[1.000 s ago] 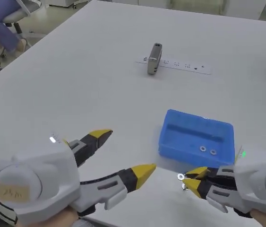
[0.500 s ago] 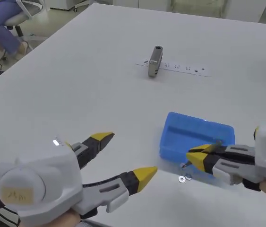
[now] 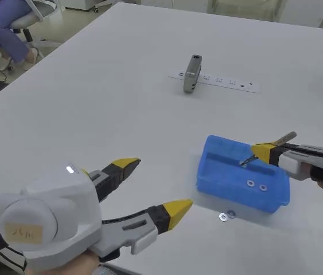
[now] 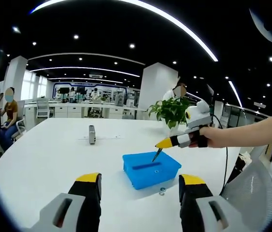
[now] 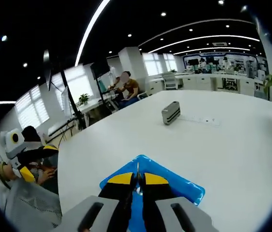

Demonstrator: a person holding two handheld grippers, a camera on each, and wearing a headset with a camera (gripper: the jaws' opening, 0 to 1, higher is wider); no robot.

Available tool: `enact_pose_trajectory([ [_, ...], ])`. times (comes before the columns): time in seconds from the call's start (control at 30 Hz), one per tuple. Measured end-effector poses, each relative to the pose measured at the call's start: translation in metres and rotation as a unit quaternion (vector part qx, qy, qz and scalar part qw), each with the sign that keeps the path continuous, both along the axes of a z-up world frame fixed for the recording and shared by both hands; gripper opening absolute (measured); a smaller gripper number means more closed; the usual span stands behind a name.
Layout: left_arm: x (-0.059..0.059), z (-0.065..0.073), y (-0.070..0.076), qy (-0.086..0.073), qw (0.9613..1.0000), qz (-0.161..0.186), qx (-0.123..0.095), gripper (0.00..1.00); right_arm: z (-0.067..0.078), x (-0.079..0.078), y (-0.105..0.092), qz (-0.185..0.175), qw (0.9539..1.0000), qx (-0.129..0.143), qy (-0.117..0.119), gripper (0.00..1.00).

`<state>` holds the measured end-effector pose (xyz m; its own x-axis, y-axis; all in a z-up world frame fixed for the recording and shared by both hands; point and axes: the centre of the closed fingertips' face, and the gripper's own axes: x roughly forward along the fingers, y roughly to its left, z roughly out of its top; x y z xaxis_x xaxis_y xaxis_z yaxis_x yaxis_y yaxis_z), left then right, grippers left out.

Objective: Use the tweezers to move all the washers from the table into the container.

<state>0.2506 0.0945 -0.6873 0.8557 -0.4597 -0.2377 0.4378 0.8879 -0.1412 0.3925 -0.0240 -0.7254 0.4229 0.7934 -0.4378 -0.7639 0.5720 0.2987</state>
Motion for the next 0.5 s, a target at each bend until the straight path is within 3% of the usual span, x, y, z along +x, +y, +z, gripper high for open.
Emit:
enact_pose_trajectory([
  [0.13,0.0,0.0,-0.001,0.0,1.0,0.001,0.0,0.65,-0.016,0.006,-0.003,-0.012,0.9997,-0.016,0.017,0.03],
  [0.37,0.0,0.001,-0.002,0.003,1.0,0.002,0.001,0.65,-0.042,0.002,0.001,-0.003,0.9977,-0.056,0.038,0.03],
  [0.5,0.0,0.0,-0.001,0.003,1.0,0.002,0.001,0.65,-0.043,-0.002,0.008,0.006,0.9978,-0.051,0.041,0.03],
])
